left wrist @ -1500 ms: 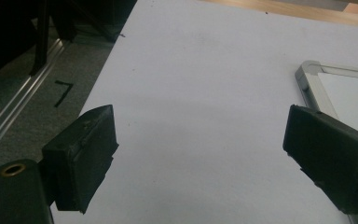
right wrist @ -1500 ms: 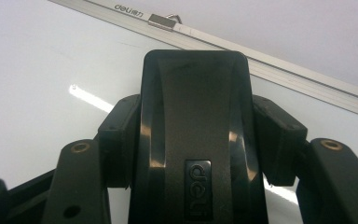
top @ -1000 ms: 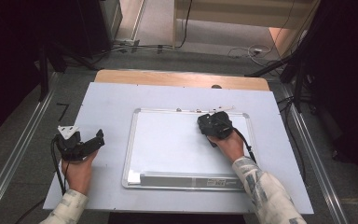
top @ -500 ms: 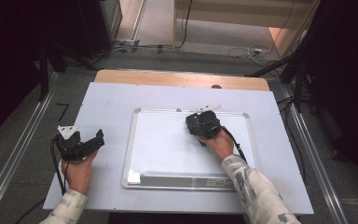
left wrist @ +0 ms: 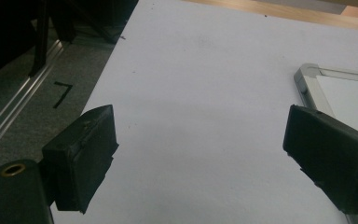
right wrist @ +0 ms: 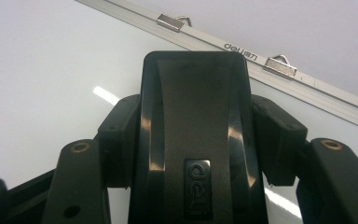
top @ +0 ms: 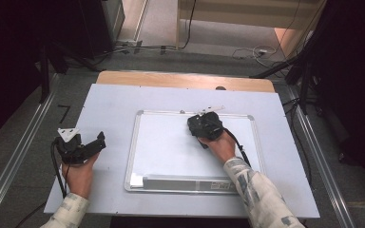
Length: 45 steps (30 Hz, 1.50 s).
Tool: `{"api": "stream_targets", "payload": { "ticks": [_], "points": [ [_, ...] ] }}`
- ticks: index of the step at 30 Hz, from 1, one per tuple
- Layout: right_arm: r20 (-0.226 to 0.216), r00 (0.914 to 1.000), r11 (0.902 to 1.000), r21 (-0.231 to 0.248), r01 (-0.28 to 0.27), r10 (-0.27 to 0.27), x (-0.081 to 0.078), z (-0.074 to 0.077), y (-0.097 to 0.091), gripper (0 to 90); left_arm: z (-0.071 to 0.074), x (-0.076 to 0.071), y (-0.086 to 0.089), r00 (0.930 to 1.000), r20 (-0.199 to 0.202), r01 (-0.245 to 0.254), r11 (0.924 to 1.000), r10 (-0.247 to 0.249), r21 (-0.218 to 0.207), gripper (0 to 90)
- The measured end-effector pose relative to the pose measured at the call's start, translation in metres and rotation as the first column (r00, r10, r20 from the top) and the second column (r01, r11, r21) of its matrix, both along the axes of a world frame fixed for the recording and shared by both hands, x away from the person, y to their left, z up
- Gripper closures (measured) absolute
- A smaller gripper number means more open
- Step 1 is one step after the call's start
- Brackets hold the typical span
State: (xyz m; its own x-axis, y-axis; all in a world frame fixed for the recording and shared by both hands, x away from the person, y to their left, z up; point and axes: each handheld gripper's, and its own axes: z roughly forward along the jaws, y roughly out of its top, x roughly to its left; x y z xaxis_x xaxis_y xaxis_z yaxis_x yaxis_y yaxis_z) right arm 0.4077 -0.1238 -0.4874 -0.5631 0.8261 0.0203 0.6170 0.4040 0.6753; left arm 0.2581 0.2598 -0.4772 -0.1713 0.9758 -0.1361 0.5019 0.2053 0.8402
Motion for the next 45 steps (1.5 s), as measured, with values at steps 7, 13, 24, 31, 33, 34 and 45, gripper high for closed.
{"api": "stream_targets", "payload": {
  "ticks": [7, 13, 24, 31, 33, 34, 45],
  "points": [
    [-0.029, 0.9996, 0.9988, 0.048, 0.003, -0.002, -0.001, 0.001, -0.004, 37.8, 0.0, -0.001, 0.001, 1.0, 0.0, -0.002, 1.0, 0.002, -0.001, 10.2],
    [0.006, 1.0, 0.9963, 0.086, 0.004, -0.004, -0.004, 0.015, -0.01, 37.7, 0.0, -0.001, 0.0, 1.0, -0.001, -0.002, 1.0, 0.002, -0.002, 10.2],
    [0.037, 0.9976, 0.9959, 0.072, 0.056, -0.059, -0.013, 0.026, -0.035, 37.7, 0.0, -0.001, 0.0, 1.0, -0.002, -0.003, 1.0, 0.003, -0.002, 10.2],
    [0.058, 0.9943, 0.9946, 0.059, 0.086, -0.089, -0.021, 0.031, -0.05, 37.6, 0.0, -0.001, 0.0, 1.0, -0.002, -0.003, 1.0, 0.003, -0.001, 10.2],
    [0.063, 0.9933, 0.9937, 0.064, 0.093, -0.097, -0.024, 0.033, -0.055, 37.6, 0.0, -0.001, 0.0, 1.0, -0.002, -0.002, 1.0, 0.002, -0.002, 10.2],
    [0.066, 0.9927, 0.9933, 0.064, 0.097, -0.101, -0.025, 0.034, -0.057, 37.6, 0.0, -0.001, 0.0, 1.0, -0.002, -0.003, 1.0, 0.003, -0.003, 10.2],
    [0.093, 0.9837, 0.9874, 0.051, 0.15, -0.154, -0.043, 0.041, -0.085, 37.6, 0.0, -0.001, 0.0, 1.0, -0.002, -0.003, 1.0, 0.003, -0.003, 10.2]
  ]
}}
